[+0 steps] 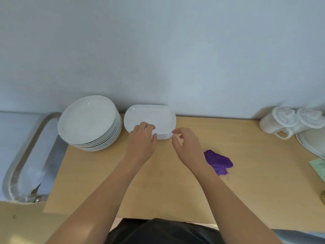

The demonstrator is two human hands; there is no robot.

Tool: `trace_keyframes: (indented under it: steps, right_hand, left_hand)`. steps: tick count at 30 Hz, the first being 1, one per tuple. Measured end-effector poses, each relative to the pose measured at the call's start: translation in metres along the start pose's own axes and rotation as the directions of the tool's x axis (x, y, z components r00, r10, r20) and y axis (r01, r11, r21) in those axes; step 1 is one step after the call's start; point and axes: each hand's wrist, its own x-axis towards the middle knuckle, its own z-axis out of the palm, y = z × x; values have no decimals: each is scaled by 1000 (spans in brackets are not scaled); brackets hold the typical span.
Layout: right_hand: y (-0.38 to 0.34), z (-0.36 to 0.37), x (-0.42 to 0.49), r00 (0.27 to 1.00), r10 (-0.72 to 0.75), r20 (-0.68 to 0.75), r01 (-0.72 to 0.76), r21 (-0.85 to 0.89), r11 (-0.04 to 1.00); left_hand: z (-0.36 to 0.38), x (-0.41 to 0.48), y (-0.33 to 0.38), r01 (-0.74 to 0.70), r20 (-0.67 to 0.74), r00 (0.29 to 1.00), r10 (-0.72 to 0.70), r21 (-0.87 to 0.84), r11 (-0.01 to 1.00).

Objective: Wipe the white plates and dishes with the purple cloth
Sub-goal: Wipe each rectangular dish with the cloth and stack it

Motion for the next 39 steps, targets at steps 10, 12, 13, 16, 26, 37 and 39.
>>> trace_keyframes:
  steps: [10,12,13,16,26,37,39]
  right_hand:
    - [-23,48,59,988,141,-59,-145,-67,987]
    - [-20,53,65,979,192,-66,-196,-57,979]
    - [-18,56,67,976,206,-75,-210,-58,976]
    - [-13,60,74,966,241,-91,-245,-45,968]
    - [-2,66,95,940,330,-82,-325,75,943]
    - [11,66,91,937,341,-79,-329,131,935]
    - [14,64,84,936,341,-84,-330,123,936]
  left_hand:
    - [3,34,-53,191,110,974,-196,53,980]
    - [6,41,-55,193,115,974,-197,42,980]
    - [8,45,-57,198,119,972,-201,32,980]
    - [13,61,-61,237,119,964,-237,21,971]
    - [31,102,-57,306,160,937,-311,54,951]
    - [35,97,-59,329,213,915,-343,100,939]
    - [36,91,-55,329,214,914,-346,113,938]
